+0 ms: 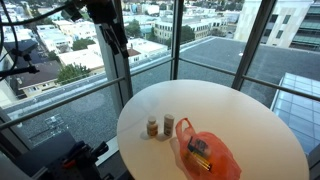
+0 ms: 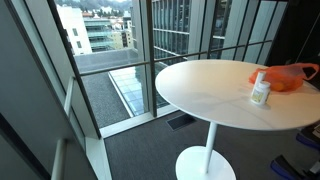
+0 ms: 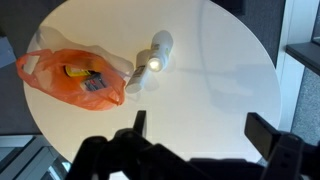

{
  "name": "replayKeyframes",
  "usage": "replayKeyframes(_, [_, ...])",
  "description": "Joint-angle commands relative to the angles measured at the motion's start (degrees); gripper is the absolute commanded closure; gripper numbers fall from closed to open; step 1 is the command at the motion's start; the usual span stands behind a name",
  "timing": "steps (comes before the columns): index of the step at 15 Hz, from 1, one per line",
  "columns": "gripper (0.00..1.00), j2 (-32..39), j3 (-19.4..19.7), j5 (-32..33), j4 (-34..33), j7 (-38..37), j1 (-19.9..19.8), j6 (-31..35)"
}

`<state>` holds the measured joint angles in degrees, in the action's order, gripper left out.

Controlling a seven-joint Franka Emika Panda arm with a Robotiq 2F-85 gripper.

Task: Remove the blue and white container from the plastic bag and put it on the table

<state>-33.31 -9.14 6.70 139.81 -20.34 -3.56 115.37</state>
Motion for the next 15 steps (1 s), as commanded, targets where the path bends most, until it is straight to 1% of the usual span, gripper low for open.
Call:
replayKeyframes(1, [0.0, -0.3, 3.9, 0.5, 1.3, -1.5, -3.0, 4.1])
replayKeyframes(6, [0.0, 0.0, 8.6, 0.5, 4.0, -2.3, -8.7, 10.4])
replayKeyframes(10, [0.0, 2.0, 12.3, -0.4, 5.5, -2.7, -12.8, 14.1])
replayKeyframes(12, [0.0, 3.1, 13.8, -1.0, 5.6, -2.4, -14.1, 14.5])
replayKeyframes(15, [0.0, 2.9, 14.0, -0.6, 5.6, -1.1, -14.1, 13.7])
